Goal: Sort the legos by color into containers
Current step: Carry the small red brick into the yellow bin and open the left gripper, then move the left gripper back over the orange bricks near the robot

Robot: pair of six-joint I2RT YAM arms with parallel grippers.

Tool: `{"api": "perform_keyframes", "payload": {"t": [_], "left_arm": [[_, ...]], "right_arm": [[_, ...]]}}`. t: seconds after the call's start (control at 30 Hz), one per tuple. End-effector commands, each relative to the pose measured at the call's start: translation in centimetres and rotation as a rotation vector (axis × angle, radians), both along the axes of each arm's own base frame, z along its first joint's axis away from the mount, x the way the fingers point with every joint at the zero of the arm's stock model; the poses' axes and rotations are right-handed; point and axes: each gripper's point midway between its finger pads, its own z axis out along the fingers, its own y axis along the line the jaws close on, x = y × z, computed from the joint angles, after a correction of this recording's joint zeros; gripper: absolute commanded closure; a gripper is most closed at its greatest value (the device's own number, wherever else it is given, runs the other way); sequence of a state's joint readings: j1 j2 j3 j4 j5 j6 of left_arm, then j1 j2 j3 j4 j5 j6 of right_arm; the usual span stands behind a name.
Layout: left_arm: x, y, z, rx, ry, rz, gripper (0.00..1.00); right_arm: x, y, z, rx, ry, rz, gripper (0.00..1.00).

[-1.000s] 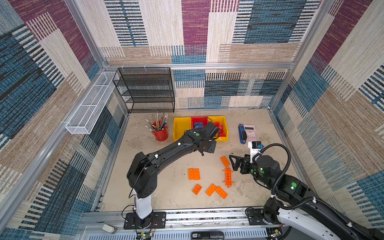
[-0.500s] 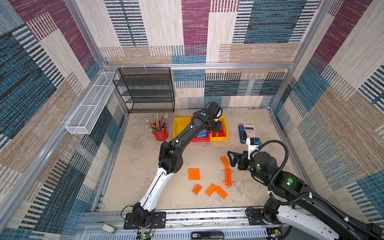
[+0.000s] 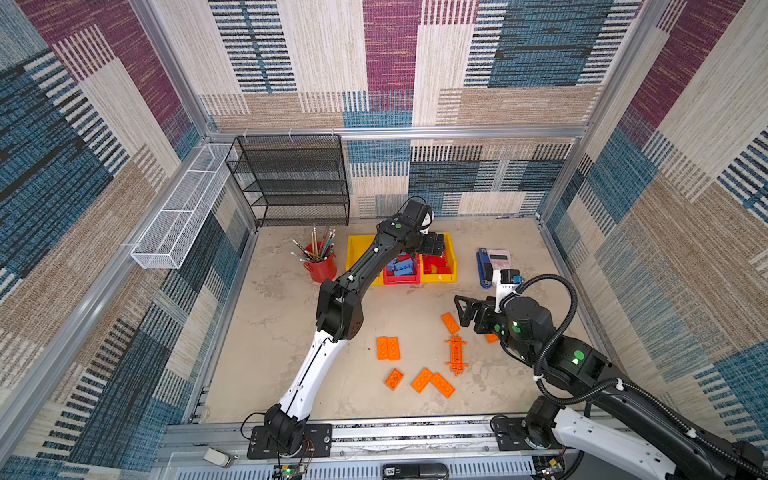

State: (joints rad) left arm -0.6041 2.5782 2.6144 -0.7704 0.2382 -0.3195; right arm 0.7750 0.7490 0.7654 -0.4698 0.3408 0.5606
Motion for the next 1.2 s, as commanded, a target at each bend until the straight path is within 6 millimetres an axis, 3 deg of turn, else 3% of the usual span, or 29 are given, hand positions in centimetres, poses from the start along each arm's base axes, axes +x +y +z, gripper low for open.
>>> {"api": "perform_keyframes", "payload": {"t": [0.0, 0.1, 0.17, 0.27, 0.4, 0.5, 0.7, 0.8, 0.97, 1.17], "left_arm": [[0.3, -1.0, 2.6, -0.096, -0.028, -0.018, 0.13], [-1.8, -1.6, 5.4, -0.161, -0.021, -0.083, 0.13], [-3.4, -0.9, 7.2, -0.166, -0.039, -0.079, 0.13], [-5.8, 1.7, 8.6, -0.157, -0.077, -0.027, 0.13], [-9.9, 6.6, 8.6, -0.104, -0.091, 0.053, 0.13], [-13.7, 10.3, 7.3, -0.071, -0.070, 0.109, 0.13], [-22.0, 16.9, 1.3, 0.000, 0.034, 0.199, 0.13], [-25.2, 20.0, -1.3, 0.038, 0.081, 0.262, 0.13], [-29.2, 21.5, -3.7, 0.047, 0.148, 0.259, 0.14], [-31.1, 21.1, -6.0, 0.128, 0.176, 0.226, 0.15]], "right_arm": [[0.1, 0.1, 0.2, 0.020, 0.006, -0.009, 0.01], [-0.1, 0.9, -0.4, 0.010, 0.029, 0.034, 0.01], [-0.1, 1.2, -0.9, 0.000, 0.052, 0.041, 0.01], [-0.1, 1.5, -0.8, 0.004, 0.057, 0.058, 0.01], [-0.4, 2.5, -0.8, 0.027, 0.063, 0.109, 0.01], [-0.5, 4.2, -2.5, 0.015, 0.120, 0.178, 0.01], [-0.4, 7.8, -7.0, -0.053, 0.264, 0.295, 0.01], [-0.1, 8.7, -7.8, -0.066, 0.280, 0.304, 0.01], [0.1, 9.4, -7.0, -0.033, 0.262, 0.309, 0.01], [-0.3, 8.1, -6.1, -0.023, 0.238, 0.274, 0.01]]}}
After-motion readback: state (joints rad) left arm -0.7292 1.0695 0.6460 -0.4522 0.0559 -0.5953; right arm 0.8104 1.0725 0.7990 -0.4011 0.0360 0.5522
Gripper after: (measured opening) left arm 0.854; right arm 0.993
